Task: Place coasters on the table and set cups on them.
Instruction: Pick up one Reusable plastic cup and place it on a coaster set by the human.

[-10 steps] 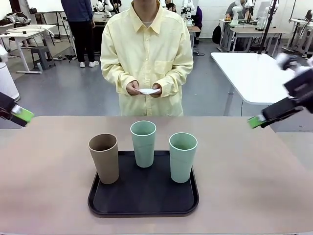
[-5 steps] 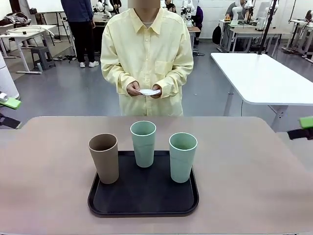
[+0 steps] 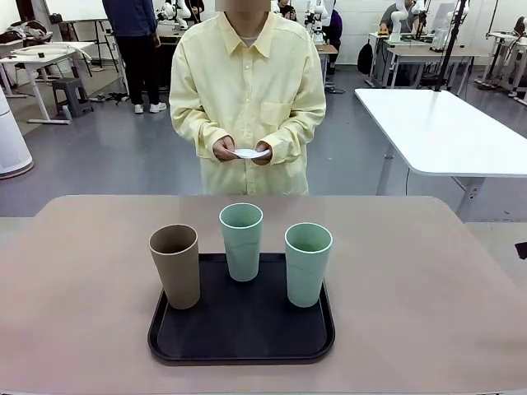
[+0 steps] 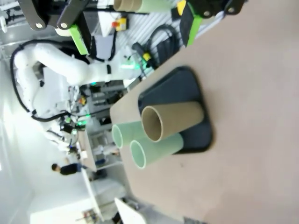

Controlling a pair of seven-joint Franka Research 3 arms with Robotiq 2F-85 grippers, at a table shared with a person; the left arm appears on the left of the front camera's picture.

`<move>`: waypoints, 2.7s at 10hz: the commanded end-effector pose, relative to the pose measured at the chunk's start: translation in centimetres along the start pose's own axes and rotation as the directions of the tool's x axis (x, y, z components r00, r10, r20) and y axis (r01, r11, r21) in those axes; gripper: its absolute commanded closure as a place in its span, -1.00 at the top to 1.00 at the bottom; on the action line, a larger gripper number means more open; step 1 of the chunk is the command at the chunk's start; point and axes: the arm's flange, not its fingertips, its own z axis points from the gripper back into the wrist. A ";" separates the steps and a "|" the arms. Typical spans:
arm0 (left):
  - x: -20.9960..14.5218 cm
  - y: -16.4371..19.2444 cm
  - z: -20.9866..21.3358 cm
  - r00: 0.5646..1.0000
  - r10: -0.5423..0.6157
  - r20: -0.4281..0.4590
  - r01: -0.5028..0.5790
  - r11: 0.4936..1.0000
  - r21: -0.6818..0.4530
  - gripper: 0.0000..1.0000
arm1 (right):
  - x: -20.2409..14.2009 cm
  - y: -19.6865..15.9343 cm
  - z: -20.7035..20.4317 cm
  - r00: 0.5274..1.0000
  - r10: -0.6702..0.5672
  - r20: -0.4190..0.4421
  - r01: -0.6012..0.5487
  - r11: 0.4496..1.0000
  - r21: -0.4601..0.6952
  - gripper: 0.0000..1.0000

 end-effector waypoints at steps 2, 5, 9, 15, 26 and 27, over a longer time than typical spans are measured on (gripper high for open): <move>-1.6 -0.5 -2.7 0.997 0.027 0.069 -0.022 0.997 -0.072 1.00 | -3.1 1.6 -3.0 0.998 0.018 0.060 -0.018 1.000 0.003 1.00; -3.0 -1.4 -6.7 0.993 0.066 0.100 -0.053 0.991 -0.122 1.00 | -3.5 1.9 -2.6 0.996 0.025 0.088 -0.025 1.000 0.006 1.00; 1.0 -2.5 -4.5 0.996 0.061 0.062 -0.054 0.992 -0.113 1.00 | -0.9 1.2 1.5 0.998 0.004 0.066 -0.004 1.000 0.000 1.00; 1.0 -2.5 -4.5 0.996 0.061 0.062 -0.054 0.992 -0.113 1.00 | -0.9 1.2 1.5 0.998 0.004 0.066 -0.004 1.000 0.000 1.00; 1.0 -2.5 -4.5 0.996 0.061 0.062 -0.054 0.992 -0.113 1.00 | -0.9 1.2 1.5 0.998 0.004 0.066 -0.004 1.000 0.000 1.00; 1.0 -2.5 -4.5 0.996 0.061 0.062 -0.054 0.992 -0.113 1.00 | -0.9 1.2 1.5 0.998 0.004 0.066 -0.004 1.000 0.000 1.00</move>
